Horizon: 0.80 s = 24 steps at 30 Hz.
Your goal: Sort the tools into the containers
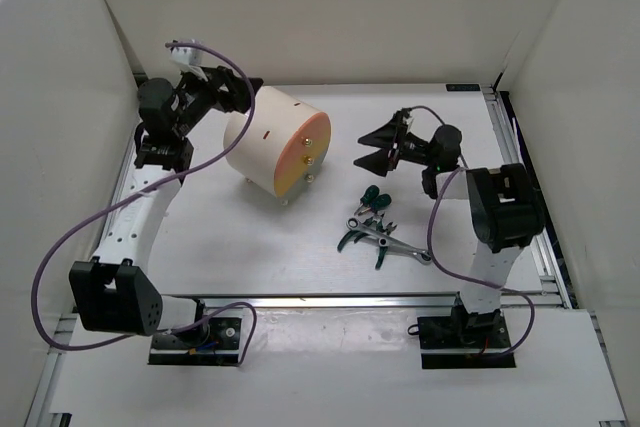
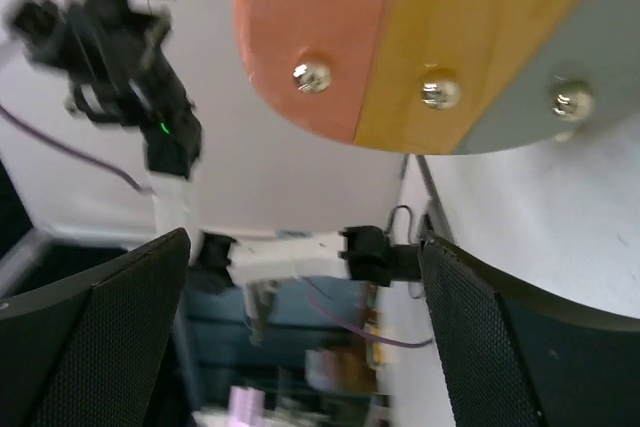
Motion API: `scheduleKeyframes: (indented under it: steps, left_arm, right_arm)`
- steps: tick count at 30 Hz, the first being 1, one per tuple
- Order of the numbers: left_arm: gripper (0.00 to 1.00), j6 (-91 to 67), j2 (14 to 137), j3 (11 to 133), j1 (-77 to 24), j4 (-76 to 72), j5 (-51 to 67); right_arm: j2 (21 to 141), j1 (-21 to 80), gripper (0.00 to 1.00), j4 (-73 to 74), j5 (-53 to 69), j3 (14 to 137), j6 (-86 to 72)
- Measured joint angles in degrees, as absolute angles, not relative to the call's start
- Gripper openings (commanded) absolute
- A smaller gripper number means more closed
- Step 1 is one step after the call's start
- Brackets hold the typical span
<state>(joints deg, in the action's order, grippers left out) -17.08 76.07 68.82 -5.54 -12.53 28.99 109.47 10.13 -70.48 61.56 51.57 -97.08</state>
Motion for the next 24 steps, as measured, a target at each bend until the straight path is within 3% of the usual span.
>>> scheduleKeyframes:
  steps: [3, 7, 10, 12, 24]
  left_arm:
    - [0.99, -15.11, 77.69, 72.2, -6.46, -11.4, 27.53]
    - [0.99, -13.23, 80.14, 73.89, -8.45, -9.17, 25.36]
    - [0.99, -12.45, 81.67, 72.97, -9.76, -8.64, 22.98]
    - [0.99, -12.23, 82.43, 71.92, -10.39, -8.62, 21.85]
    - [0.99, -9.65, 88.62, 70.02, -12.03, -8.19, 16.58]
  right_arm:
    - [104.38, 12.95, 0.92, -65.8, 60.53, 51.77, -86.5]
    - [96.88, 17.56, 0.9, -45.65, 53.21, 56.1, -66.87]
    - [95.37, 20.75, 0.77, -36.25, 47.92, 60.07, -58.61]
    - [96.18, 21.91, 0.72, -33.58, 46.63, 61.32, -56.6]
    - [106.76, 25.54, 0.74, -22.74, 42.22, 67.33, -55.99]
